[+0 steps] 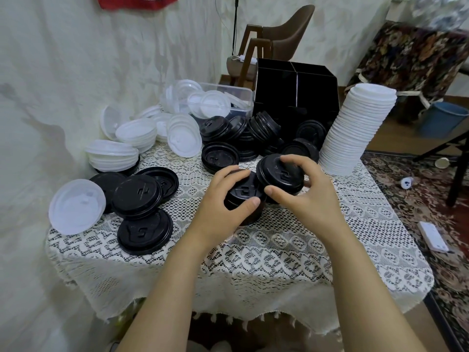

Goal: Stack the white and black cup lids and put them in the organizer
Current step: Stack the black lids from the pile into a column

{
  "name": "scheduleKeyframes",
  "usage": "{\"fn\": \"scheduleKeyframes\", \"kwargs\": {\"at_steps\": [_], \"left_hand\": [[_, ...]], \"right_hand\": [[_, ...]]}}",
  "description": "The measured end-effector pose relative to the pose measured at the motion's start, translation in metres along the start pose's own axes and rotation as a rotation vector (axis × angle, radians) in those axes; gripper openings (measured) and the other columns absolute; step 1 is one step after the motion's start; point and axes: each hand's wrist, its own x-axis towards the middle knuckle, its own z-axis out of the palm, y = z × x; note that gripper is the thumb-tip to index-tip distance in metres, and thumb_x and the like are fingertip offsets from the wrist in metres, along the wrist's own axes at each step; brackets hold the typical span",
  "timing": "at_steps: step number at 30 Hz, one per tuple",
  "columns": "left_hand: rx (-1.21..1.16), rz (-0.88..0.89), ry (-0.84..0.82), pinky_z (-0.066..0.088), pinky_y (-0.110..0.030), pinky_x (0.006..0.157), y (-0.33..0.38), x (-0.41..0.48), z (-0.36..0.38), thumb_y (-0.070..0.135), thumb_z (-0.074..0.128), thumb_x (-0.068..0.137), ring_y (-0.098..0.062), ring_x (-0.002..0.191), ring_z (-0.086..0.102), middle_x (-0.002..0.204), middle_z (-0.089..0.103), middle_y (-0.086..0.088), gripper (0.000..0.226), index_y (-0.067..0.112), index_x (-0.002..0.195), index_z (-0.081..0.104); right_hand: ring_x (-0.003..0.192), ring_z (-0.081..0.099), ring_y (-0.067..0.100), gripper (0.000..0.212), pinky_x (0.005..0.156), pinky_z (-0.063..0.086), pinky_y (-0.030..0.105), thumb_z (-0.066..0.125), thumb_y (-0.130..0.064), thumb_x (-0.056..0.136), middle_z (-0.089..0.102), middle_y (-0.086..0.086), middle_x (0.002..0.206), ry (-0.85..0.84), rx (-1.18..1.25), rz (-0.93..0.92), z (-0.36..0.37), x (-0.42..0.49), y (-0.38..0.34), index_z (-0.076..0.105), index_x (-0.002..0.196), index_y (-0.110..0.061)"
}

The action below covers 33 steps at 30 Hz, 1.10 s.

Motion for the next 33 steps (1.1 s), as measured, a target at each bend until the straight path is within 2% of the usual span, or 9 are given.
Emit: {"fn": "scheduleKeyframes", "kwargs": {"at_steps": [3,6,8,11,15,20,23,28,33], "left_hand": [[-0.144,-0.033,0.017,0.032,-0.028,0.111,0.006,0.000,-0.001,0.042,0.060,0.084,0.011,0.129,0.035,0.139,0.039,0.024,0.030,0.043,0.113,0.060],[-0.229,-0.029,0.083,0.035,-0.036,0.113,0.012,0.000,-0.004,0.040,0.058,0.081,0.004,0.129,0.041,0.137,0.047,0.020,0.020,0.044,0.098,0.069],[-0.285,-0.021,0.098,0.032,-0.043,0.114,0.013,0.001,-0.006,0.040,0.062,0.081,-0.002,0.133,0.041,0.132,0.054,0.019,0.015,0.039,0.089,0.074],[-0.354,-0.024,0.083,0.031,-0.047,0.114,0.014,0.000,-0.005,0.037,0.065,0.081,-0.010,0.134,0.042,0.128,0.059,0.015,0.018,0.025,0.088,0.076],[-0.467,-0.052,0.061,0.034,-0.037,0.112,0.016,-0.001,-0.005,0.015,0.063,0.091,-0.004,0.129,0.047,0.126,0.061,0.013,0.012,0.016,0.085,0.074],[-0.525,-0.074,0.050,0.042,-0.016,0.092,0.020,-0.001,-0.006,0.009,0.059,0.092,0.002,0.120,0.052,0.130,0.058,0.006,0.013,0.008,0.086,0.070],[-0.525,-0.077,0.049,0.044,-0.012,0.088,0.020,-0.001,-0.005,0.007,0.057,0.093,0.005,0.112,0.055,0.130,0.056,0.005,0.013,0.004,0.088,0.069],[-0.518,-0.083,0.060,0.045,-0.023,0.095,0.017,-0.001,-0.003,0.006,0.057,0.093,-0.011,0.117,0.056,0.130,0.055,0.004,0.014,-0.002,0.092,0.067],[-0.522,-0.079,0.027,0.047,-0.014,0.084,0.019,-0.002,-0.004,0.007,0.054,0.094,-0.009,0.114,0.058,0.131,0.054,0.002,0.015,0.001,0.087,0.066]], "right_hand": [[0.107,0.061,0.003,0.052,0.092,0.050,0.023,0.081,-0.019,0.077,0.062,-0.009,0.120,-0.037,0.090,0.010,0.000,-0.002,-0.003,0.059,0.123,-0.027],[0.109,0.061,0.005,0.052,0.093,0.049,0.023,0.079,-0.019,0.078,0.063,-0.009,0.120,-0.088,0.139,0.000,0.001,-0.002,-0.005,0.058,0.125,-0.028],[0.112,0.060,0.007,0.054,0.095,0.050,0.026,0.076,-0.025,0.075,0.063,-0.008,0.122,-0.125,0.144,-0.011,0.003,-0.002,-0.006,0.057,0.126,-0.030],[0.115,0.059,0.009,0.056,0.097,0.050,0.030,0.074,-0.027,0.074,0.062,-0.007,0.124,-0.160,0.132,-0.040,0.008,-0.002,-0.008,0.057,0.128,-0.031],[0.116,0.059,0.011,0.055,0.099,0.050,0.038,0.073,-0.027,0.075,0.060,-0.008,0.127,-0.187,0.135,-0.049,0.011,-0.003,-0.009,0.057,0.128,-0.032],[0.115,0.059,0.009,0.052,0.098,0.051,0.036,0.071,-0.027,0.077,0.062,-0.012,0.125,-0.211,0.141,-0.058,0.012,-0.003,-0.009,0.058,0.127,-0.035],[0.113,0.060,0.008,0.050,0.095,0.051,0.029,0.070,-0.026,0.078,0.063,-0.013,0.123,-0.227,0.158,-0.064,0.012,-0.003,-0.010,0.057,0.125,-0.036],[0.112,0.060,0.006,0.049,0.091,0.049,0.019,0.069,-0.023,0.078,0.063,-0.013,0.122,-0.249,0.184,-0.071,0.010,-0.003,-0.011,0.057,0.124,-0.034],[0.111,0.061,0.004,0.049,0.089,0.048,0.016,0.070,-0.024,0.078,0.064,-0.016,0.119,-0.257,0.202,-0.063,0.009,-0.004,-0.012,0.058,0.124,-0.033]]}}
